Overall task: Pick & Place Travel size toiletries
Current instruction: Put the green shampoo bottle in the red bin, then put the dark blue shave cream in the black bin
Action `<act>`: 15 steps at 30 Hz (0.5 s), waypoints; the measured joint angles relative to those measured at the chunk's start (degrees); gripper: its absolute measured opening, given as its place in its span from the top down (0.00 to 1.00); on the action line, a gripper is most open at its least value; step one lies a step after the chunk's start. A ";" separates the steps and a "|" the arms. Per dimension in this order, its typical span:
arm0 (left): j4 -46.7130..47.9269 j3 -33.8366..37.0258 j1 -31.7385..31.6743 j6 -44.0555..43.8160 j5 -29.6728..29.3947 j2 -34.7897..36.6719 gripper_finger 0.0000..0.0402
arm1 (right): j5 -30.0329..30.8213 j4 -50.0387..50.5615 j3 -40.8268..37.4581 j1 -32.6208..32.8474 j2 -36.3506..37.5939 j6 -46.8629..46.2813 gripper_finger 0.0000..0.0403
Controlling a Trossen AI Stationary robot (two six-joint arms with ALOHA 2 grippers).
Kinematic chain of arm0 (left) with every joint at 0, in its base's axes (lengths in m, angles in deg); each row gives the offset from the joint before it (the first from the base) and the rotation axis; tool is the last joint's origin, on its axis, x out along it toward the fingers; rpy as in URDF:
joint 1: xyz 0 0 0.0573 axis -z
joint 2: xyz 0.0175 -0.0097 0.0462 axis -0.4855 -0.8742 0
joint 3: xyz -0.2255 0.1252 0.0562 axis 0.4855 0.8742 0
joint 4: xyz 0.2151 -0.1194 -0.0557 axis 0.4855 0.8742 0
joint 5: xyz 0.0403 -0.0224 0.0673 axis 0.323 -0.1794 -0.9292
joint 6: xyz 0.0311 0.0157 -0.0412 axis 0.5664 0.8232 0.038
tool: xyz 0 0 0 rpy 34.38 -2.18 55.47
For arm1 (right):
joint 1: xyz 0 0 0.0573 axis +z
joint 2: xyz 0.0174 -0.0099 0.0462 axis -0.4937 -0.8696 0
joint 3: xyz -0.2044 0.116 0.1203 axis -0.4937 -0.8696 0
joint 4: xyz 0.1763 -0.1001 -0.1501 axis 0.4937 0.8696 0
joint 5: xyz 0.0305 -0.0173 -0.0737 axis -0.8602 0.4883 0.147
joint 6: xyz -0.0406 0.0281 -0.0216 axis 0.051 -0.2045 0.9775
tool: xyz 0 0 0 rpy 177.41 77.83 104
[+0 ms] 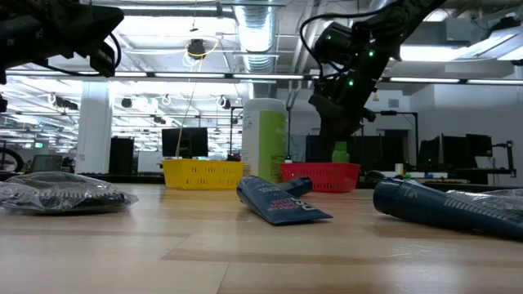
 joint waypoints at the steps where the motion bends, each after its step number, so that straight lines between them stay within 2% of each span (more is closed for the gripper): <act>1: -0.03 0.00 -0.01 0.00 -0.02 0.00 0.97 | 0.00 0.06 0.00 0.00 0.44 0.11 0.48; 7: -0.02 0.00 0.01 0.02 0.00 0.00 0.97 | -0.12 3.56 2.35 0.05 4.10 2.11 0.46; 15: -0.02 0.00 -0.01 0.00 -0.01 0.00 0.97 | -4.10 17.10 9.46 2.33 10.44 2.36 0.45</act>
